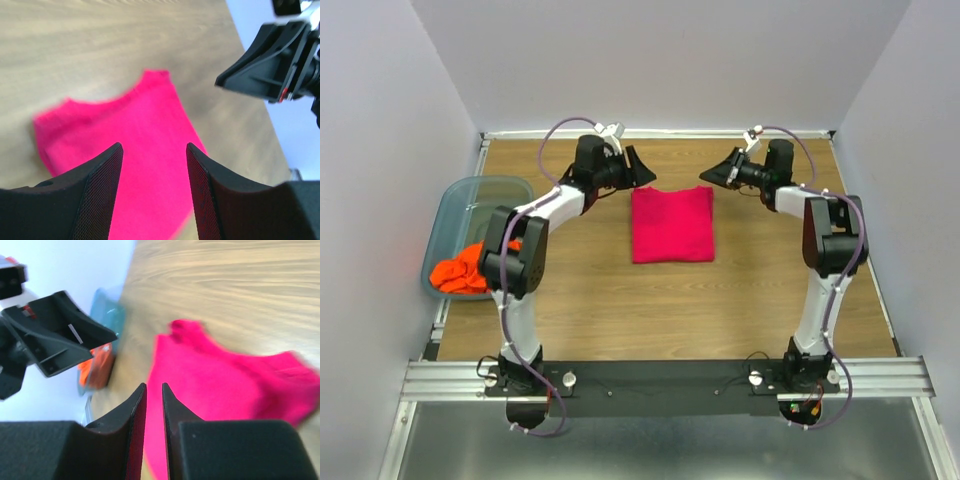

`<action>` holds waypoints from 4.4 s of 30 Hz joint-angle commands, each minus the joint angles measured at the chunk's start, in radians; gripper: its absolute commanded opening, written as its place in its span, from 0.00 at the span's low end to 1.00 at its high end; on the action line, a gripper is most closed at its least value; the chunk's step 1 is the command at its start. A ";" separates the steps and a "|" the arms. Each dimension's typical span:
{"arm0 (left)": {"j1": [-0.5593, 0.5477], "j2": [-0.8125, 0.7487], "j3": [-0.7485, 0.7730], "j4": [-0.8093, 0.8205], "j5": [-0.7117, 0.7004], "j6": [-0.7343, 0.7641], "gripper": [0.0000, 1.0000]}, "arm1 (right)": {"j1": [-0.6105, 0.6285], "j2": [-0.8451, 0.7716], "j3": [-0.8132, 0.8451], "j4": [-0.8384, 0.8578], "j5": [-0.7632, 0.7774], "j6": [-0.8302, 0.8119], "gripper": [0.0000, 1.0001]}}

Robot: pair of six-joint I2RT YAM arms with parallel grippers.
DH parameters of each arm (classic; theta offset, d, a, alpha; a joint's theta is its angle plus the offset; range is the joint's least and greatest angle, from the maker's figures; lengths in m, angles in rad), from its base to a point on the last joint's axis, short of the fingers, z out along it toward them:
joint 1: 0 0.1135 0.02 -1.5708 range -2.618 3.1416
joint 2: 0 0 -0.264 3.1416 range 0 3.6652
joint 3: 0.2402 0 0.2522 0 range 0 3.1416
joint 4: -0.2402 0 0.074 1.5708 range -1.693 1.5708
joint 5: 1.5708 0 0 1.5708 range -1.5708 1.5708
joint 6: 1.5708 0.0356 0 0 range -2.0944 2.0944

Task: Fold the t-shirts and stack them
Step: Fold the tshirt, then neatly place the folded tshirt to the corner

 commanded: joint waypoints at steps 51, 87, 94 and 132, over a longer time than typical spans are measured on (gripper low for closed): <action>0.070 -0.875 -0.532 -0.355 -0.695 0.358 0.75 | 0.246 -0.066 0.041 -0.883 0.795 -0.311 0.64; 0.070 -0.910 -0.399 -0.682 -0.684 0.226 0.75 | -0.240 0.608 1.075 -0.866 1.582 -0.999 0.01; 0.071 -0.867 -0.377 -0.694 -0.678 0.215 0.75 | -0.281 0.657 1.119 -0.799 1.574 -0.928 0.01; 0.070 -1.172 -0.316 -0.701 -0.828 0.177 0.76 | -0.295 -0.818 -0.026 -0.934 1.114 -0.372 1.00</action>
